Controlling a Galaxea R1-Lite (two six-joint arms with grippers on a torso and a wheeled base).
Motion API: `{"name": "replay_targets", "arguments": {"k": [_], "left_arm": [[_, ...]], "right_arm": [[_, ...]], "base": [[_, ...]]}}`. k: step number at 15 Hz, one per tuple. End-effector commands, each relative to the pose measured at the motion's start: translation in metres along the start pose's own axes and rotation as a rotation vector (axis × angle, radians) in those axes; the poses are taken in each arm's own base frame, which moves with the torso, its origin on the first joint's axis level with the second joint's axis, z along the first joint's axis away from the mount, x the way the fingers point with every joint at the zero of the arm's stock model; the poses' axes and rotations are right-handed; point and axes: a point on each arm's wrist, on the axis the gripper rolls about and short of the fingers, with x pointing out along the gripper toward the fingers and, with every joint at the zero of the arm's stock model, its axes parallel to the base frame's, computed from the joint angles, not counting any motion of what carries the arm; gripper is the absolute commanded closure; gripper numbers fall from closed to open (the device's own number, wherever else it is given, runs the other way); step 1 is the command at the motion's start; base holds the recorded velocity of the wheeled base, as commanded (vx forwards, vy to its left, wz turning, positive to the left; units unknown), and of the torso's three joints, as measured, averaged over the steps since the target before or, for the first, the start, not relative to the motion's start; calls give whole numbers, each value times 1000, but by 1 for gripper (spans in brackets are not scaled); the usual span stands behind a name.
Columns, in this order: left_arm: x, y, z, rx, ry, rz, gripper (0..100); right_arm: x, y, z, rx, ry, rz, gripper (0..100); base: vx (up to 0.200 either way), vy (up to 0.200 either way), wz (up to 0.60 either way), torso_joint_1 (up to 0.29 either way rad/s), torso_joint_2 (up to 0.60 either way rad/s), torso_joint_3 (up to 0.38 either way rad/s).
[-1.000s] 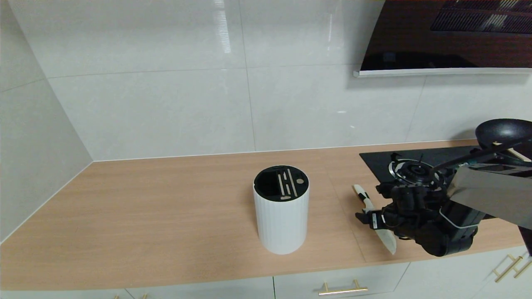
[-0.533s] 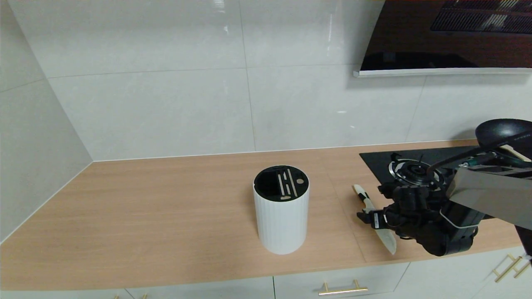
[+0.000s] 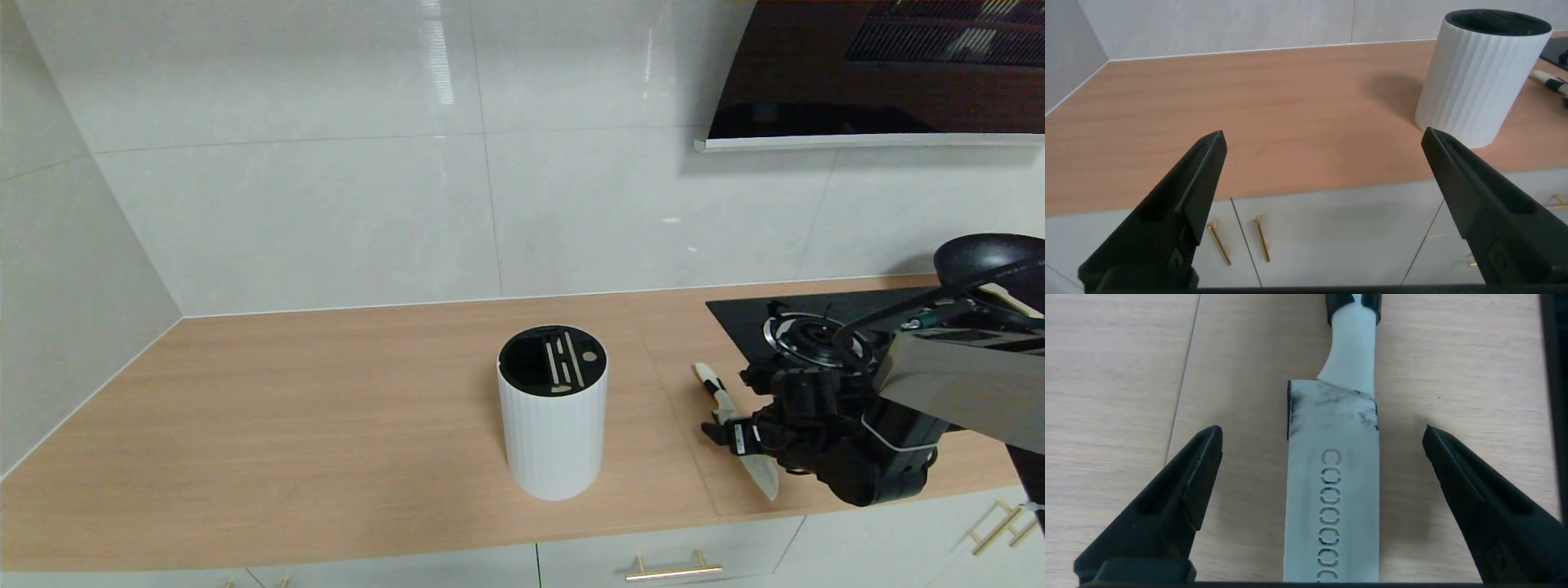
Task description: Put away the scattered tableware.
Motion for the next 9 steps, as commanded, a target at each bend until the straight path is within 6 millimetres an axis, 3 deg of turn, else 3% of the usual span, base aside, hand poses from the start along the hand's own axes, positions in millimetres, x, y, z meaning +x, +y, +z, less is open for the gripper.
{"name": "replay_targets", "arguments": {"k": [1,4,5,9], "left_arm": [[0,0,0,1,1,0,0],[0,0,0,0,1,0,0],[0,0,0,0,1,0,0],[0,0,0,0,1,0,0]], "right_arm": [[1,0,-1,0,2,1,0],[3,0,-4,-9,11,1,0],[4,0,-6,-9,14,1,100],[8,-1,-10,-11,24,-1,100]], "base": [[0,0,0,0,0,0],[0,0,0,0,0,0],[0,0,0,0,0,0],[0,0,0,0,0,0]]}}
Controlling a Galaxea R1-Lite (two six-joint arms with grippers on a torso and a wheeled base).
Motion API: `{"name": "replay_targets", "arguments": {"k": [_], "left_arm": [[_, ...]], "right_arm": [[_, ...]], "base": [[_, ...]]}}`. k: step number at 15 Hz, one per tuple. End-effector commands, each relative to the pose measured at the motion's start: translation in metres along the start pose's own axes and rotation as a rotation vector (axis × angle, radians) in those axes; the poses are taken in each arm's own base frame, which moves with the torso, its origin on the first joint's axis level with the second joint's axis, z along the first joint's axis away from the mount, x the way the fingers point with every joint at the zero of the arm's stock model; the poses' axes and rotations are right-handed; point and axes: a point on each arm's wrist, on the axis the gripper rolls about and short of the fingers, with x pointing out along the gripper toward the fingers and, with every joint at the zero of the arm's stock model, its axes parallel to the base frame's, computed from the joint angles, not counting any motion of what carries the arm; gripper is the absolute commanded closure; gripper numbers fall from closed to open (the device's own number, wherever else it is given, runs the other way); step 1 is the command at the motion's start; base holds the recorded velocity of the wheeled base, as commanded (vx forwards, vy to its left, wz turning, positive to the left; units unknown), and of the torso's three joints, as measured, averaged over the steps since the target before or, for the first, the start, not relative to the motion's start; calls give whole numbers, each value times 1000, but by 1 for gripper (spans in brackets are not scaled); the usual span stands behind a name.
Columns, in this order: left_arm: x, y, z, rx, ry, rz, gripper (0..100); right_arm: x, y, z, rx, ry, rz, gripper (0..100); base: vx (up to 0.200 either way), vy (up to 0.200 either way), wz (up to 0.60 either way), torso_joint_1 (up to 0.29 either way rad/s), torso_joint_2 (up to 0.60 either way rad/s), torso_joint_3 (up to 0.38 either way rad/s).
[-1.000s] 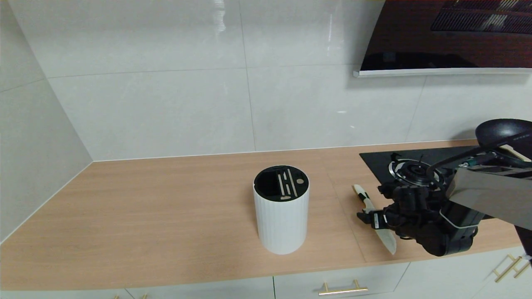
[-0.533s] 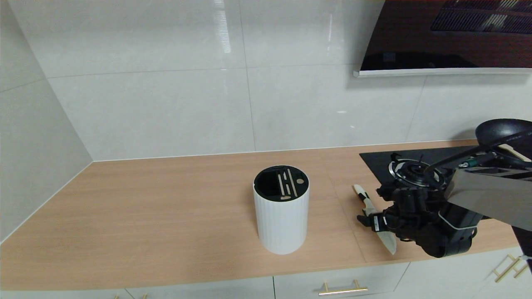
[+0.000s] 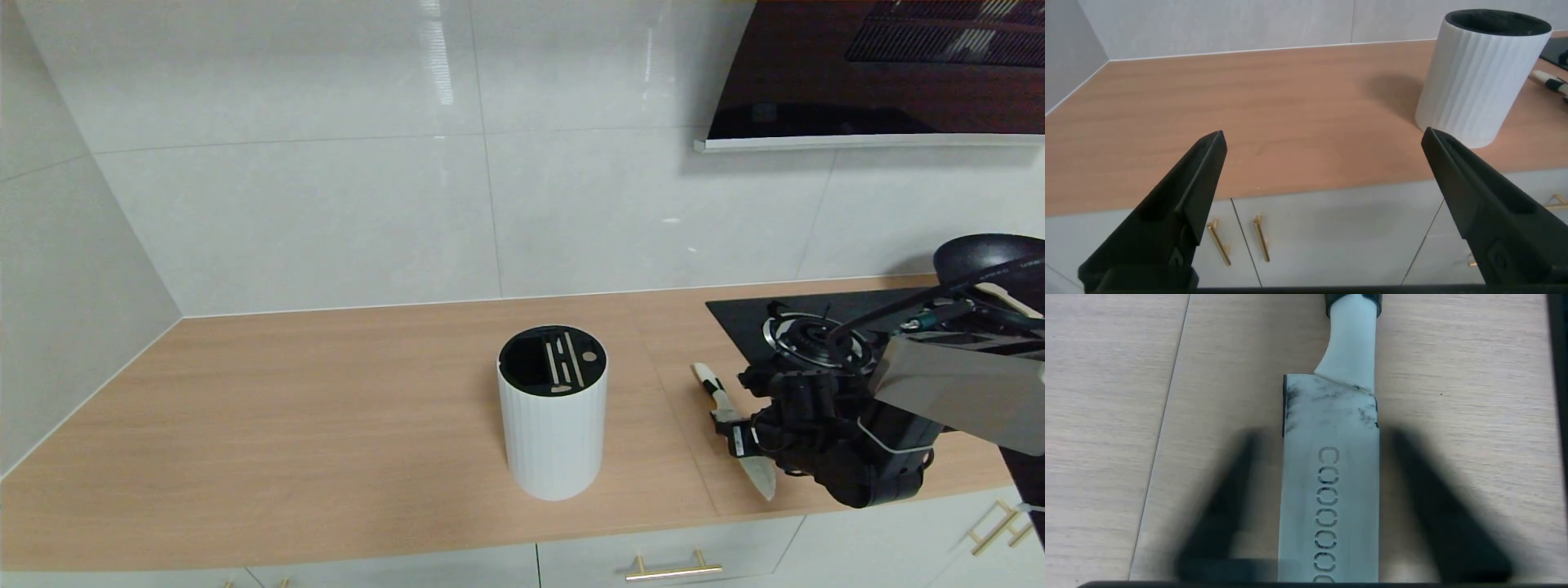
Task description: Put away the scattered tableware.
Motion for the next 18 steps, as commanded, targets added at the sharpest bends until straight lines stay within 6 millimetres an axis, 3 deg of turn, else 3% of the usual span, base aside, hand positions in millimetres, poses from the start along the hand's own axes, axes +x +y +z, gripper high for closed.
{"name": "replay_targets", "arguments": {"k": [1,13,18], "left_arm": [[0,0,0,0,1,0,0],[0,0,0,0,1,0,0],[0,0,0,0,1,0,0]], "right_arm": [[2,0,-4,-2,13,1,100],[3,0,-6,-26,22,-22,100],[-14,1,16,-18,-38,-28,100]], "base": [[0,0,0,0,0,0],[0,0,0,0,0,0],[0,0,0,0,0,0]]}}
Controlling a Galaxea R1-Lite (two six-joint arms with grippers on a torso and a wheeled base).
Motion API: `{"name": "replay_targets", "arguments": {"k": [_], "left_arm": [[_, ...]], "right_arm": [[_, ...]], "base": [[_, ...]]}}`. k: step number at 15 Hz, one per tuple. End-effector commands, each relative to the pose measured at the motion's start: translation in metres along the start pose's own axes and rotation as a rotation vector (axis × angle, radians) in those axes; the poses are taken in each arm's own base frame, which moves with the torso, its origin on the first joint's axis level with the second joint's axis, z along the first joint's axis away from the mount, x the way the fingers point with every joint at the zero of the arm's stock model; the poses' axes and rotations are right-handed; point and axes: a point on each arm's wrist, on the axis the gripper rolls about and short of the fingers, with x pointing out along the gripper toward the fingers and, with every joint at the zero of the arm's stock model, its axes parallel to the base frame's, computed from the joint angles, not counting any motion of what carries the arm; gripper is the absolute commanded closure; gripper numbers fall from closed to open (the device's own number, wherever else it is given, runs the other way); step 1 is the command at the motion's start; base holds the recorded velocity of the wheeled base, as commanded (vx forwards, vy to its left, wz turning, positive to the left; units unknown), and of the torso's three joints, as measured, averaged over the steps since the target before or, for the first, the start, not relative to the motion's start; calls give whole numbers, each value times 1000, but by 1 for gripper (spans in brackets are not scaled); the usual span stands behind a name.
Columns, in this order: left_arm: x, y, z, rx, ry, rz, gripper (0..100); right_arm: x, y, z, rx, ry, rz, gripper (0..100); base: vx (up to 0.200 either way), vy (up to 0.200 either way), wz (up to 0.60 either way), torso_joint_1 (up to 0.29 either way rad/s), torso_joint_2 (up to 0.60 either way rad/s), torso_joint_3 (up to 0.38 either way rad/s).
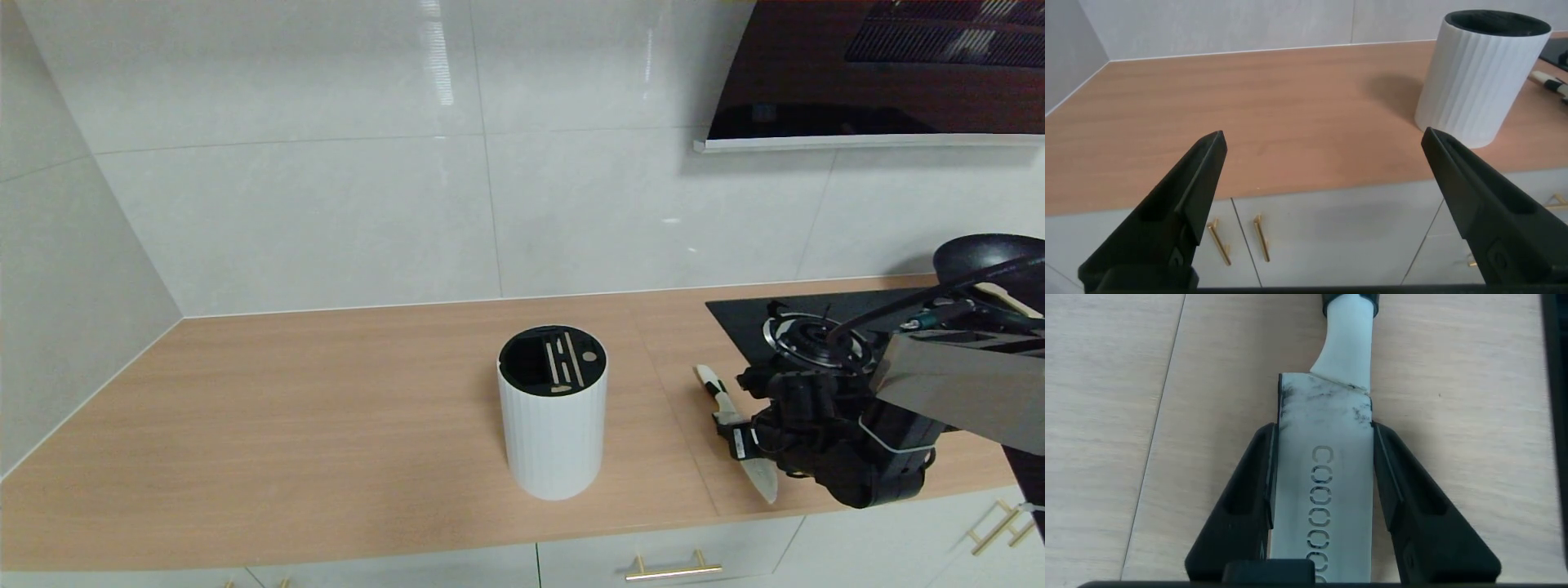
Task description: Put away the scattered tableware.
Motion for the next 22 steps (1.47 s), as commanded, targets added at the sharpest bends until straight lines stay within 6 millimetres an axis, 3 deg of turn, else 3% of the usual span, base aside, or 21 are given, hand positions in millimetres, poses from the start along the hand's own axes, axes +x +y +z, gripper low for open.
{"name": "replay_targets", "arguments": {"k": [1,5,7,8,10,12,14,16,19,20,22], "left_arm": [[0,0,0,0,1,0,0],[0,0,0,3,3,2,0],[0,0,0,8,1,3,0],[-3,0,10,18,-35,-1,0],[-15,-1,52,18,-121,-51,0],[-1,-3,93,14,-15,-216,0],[35,-4,128,-8,106,-296,0],[103,-5,157,-35,261,-329,0],[170,-23,173,-172,191,-433,0],[195,-38,171,-242,177,-492,0],[221,-70,164,-298,221,-610,0]], "right_arm": [[-13,0,18,2,-57,0,100],[-29,0,39,41,-120,1,100],[-54,0,52,38,-159,8,100],[-75,2,66,33,-206,15,100],[-114,12,94,21,-312,44,100],[-143,23,122,10,-413,76,100],[-166,43,140,-9,-447,132,100],[-185,75,154,-22,-493,224,100],[-208,98,162,-41,-548,303,100],[-218,104,164,-46,-562,327,100],[-236,118,161,-64,-549,380,100]], "base": [[0,0,0,0,0,0],[0,0,0,0,0,0],[0,0,0,0,0,0],[0,0,0,0,0,0],[0,0,0,0,0,0],[0,0,0,0,0,0],[0,0,0,0,0,0],[0,0,0,0,0,0],[0,0,0,0,0,0],[0,0,0,0,0,0],[0,0,0,0,0,0]]}}
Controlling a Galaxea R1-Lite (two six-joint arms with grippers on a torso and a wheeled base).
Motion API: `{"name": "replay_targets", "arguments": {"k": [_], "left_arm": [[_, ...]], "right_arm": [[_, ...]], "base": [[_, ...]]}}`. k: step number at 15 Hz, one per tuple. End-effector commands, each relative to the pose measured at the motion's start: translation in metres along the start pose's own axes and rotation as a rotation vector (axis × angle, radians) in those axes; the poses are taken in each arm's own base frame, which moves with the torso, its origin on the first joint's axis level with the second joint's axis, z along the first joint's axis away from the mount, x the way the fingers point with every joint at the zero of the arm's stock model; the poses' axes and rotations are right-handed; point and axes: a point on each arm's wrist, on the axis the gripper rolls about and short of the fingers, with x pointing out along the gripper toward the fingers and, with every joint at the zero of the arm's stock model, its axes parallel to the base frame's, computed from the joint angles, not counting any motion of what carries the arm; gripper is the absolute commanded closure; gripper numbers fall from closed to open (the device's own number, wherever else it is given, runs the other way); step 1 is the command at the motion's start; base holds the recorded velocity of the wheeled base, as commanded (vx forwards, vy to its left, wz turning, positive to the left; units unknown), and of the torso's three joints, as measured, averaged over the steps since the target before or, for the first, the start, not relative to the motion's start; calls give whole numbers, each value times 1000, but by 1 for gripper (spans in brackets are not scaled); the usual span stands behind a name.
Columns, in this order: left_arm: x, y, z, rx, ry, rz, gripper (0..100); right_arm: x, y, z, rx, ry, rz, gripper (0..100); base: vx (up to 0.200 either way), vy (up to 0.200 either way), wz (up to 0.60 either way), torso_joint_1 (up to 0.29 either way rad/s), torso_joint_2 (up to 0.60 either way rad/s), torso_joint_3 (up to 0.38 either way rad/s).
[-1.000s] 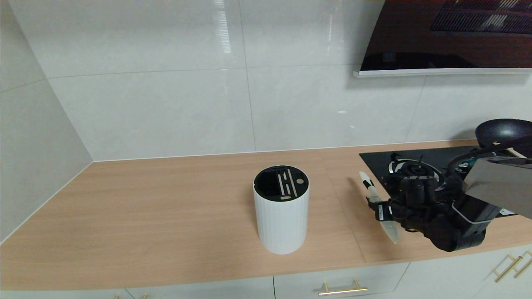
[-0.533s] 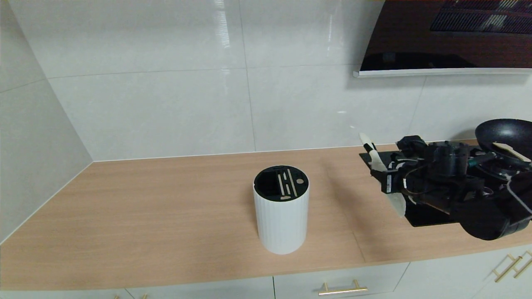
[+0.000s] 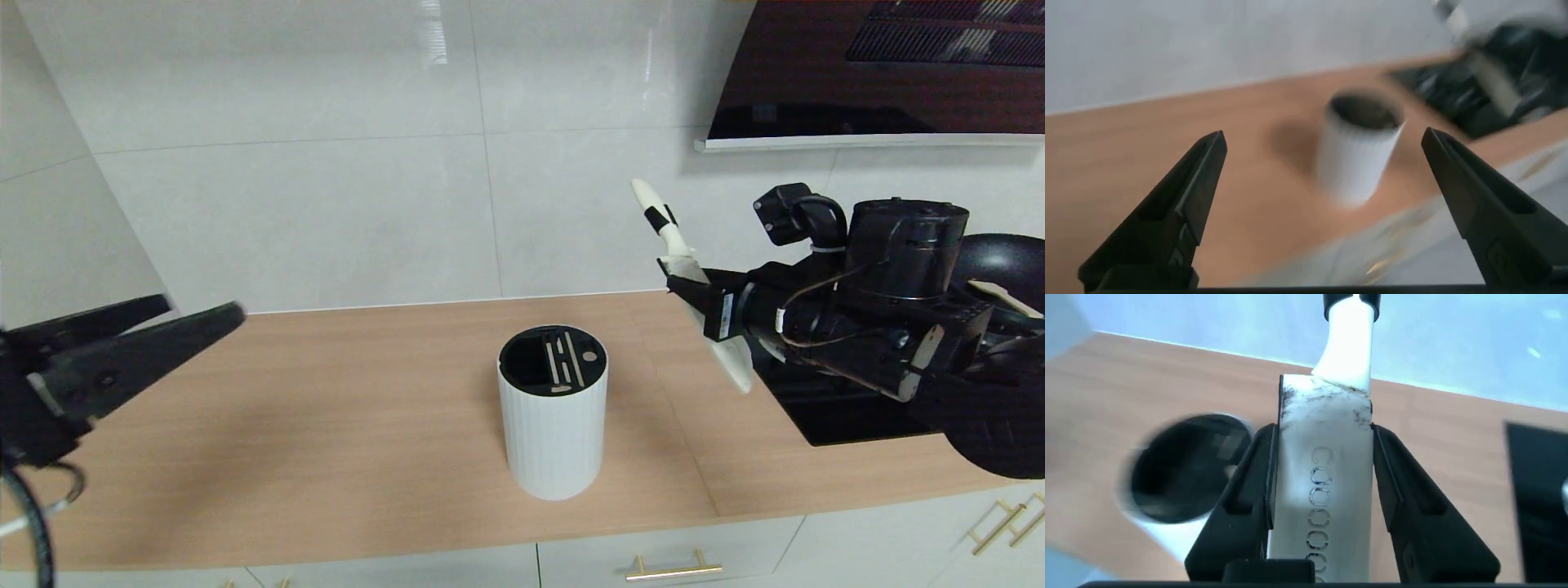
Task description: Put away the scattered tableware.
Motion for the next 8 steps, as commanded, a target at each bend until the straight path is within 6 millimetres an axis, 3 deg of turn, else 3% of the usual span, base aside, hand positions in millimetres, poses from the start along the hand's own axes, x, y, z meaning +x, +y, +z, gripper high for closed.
{"name": "replay_targets", "arguments": {"k": [1,3,5,6,8], "left_arm": [[97,-16,-14,-118,119,-196,0],[111,-25,-13,-183,109,-243,0],[129,-33,-3,-400,98,-314,0],[134,-33,-7,-440,127,-339,0],[151,-27,-33,-463,210,-326,0]], "right_arm": [[-19,23,15,0,-30,64,100],[-27,39,14,4,-26,88,100],[-33,64,8,0,-10,130,100],[-33,71,5,2,2,147,100],[-32,85,-4,14,32,175,100]], "base": [[0,0,0,0,0,0],[0,0,0,0,0,0],[0,0,0,0,0,0],[0,0,0,0,0,0],[0,0,0,0,0,0]]}}
